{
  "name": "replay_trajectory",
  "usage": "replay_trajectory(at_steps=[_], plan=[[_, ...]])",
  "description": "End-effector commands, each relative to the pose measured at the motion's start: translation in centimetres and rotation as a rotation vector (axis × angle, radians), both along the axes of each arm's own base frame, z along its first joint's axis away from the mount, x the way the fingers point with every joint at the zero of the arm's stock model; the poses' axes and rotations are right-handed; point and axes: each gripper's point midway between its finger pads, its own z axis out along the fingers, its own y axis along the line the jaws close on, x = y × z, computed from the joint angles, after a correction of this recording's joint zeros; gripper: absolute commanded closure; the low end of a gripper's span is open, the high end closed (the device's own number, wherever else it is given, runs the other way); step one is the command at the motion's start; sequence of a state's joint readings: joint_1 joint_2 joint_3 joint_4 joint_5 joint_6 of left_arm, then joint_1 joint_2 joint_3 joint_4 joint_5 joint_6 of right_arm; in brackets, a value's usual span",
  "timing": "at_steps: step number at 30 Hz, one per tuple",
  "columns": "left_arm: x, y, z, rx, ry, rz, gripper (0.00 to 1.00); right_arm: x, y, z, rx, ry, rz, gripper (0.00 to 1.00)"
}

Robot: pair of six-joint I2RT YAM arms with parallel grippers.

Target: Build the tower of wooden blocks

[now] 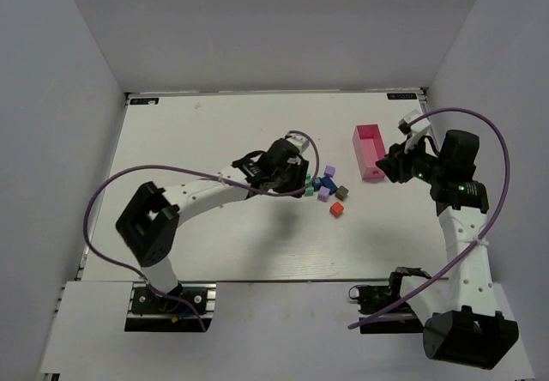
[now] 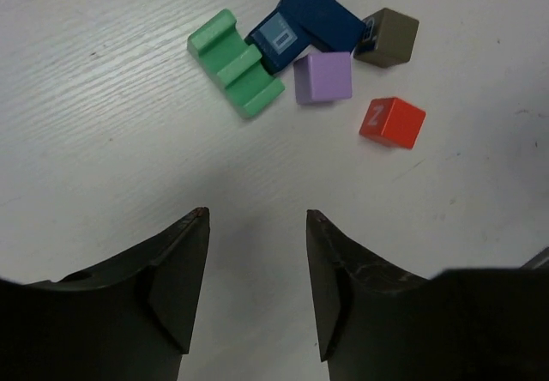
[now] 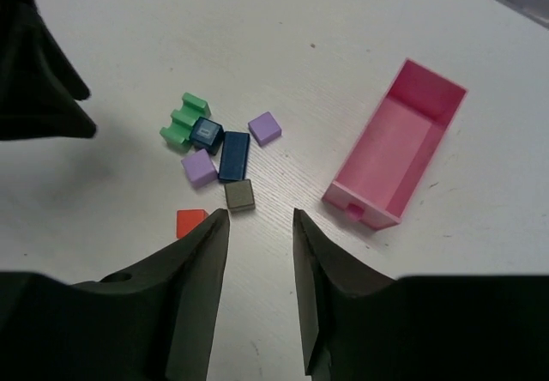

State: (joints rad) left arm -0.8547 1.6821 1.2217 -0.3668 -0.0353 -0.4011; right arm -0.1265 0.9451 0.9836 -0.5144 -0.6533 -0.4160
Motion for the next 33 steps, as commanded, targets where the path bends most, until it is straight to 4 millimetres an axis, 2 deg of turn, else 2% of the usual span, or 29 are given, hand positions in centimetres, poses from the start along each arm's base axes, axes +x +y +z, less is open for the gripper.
replay_trajectory(at_steps=[1, 2, 4, 6, 7, 8, 10, 12, 13, 18, 22, 24, 25, 27, 29, 30, 33], plan=[[0.1, -1.5, -0.4, 0.031, 0.050, 0.128, 0.39, 0.2, 0.2, -1.0, 0.043, 0.032, -0.040, 0.57], [0.9, -2.1, 0.1, 0.035, 0.027, 0.162, 0.36, 0.5, 0.1, -0.7, 0.044, 0.016, -0.046, 0.57], [0.7, -3.0, -1.3, 0.071, 0.062, 0.195, 0.35, 0.3, 0.4, -1.1, 0.064, 0.032, -0.051, 0.56], [1.2, -2.9, -2.1, 0.119, 0.060, 0.250, 0.33, 0.1, 0.7, -0.9, 0.073, 0.024, -0.042, 0.54], [1.6, -2.9, -1.9, 0.134, 0.058, 0.273, 0.33, 0.1, 0.7, -0.7, 0.078, 0.022, -0.041, 0.54], [1.6, -3.2, -3.1, 0.167, 0.060, 0.273, 0.32, -0.2, 0.8, -0.6, 0.079, 0.015, -0.034, 0.53], [2.2, -3.8, -3.2, 0.159, 0.053, 0.287, 0.31, -0.5, 0.9, -0.3, 0.079, -0.001, -0.030, 0.53], [2.5, -4.1, -4.3, 0.177, 0.062, 0.287, 0.31, -0.9, 1.2, 0.3, 0.085, -0.022, -0.020, 0.52], [2.8, -4.6, -4.1, 0.168, 0.057, 0.287, 0.31, -1.1, 1.2, 0.1, 0.091, -0.015, -0.015, 0.52], [3.1, -4.5, -5.9, 0.203, 0.067, 0.313, 0.30, -1.6, 1.5, -0.1, 0.093, -0.021, -0.002, 0.50], [3.9, -4.8, -5.9, 0.206, 0.044, 0.329, 0.30, -1.9, 1.6, 0.3, 0.096, -0.033, 0.008, 0.50], [4.0, -4.9, -6.7, 0.218, 0.050, 0.329, 0.30, -1.9, 1.7, 0.2, 0.094, -0.032, 0.011, 0.50], [4.2, -5.3, -6.2, 0.205, 0.043, 0.330, 0.30, -2.0, 1.7, 0.2, 0.096, -0.036, 0.014, 0.50], [4.3, -5.1, -7.2, 0.235, 0.044, 0.327, 0.30, -2.1, 1.7, 0.2, 0.097, -0.034, 0.011, 0.49], [4.7, -5.6, -6.9, 0.223, 0.038, 0.328, 0.30, -2.2, 1.7, 0.2, 0.098, -0.037, 0.014, 0.47], [4.8, -5.5, -7.4, 0.237, 0.037, 0.332, 0.30, -2.2, 1.7, 0.3, 0.100, -0.038, 0.014, 0.47], [5.5, -5.1, -7.1, 0.244, 0.034, 0.370, 0.29, -2.3, 1.8, 0.3, 0.104, -0.039, 0.017, 0.47]])
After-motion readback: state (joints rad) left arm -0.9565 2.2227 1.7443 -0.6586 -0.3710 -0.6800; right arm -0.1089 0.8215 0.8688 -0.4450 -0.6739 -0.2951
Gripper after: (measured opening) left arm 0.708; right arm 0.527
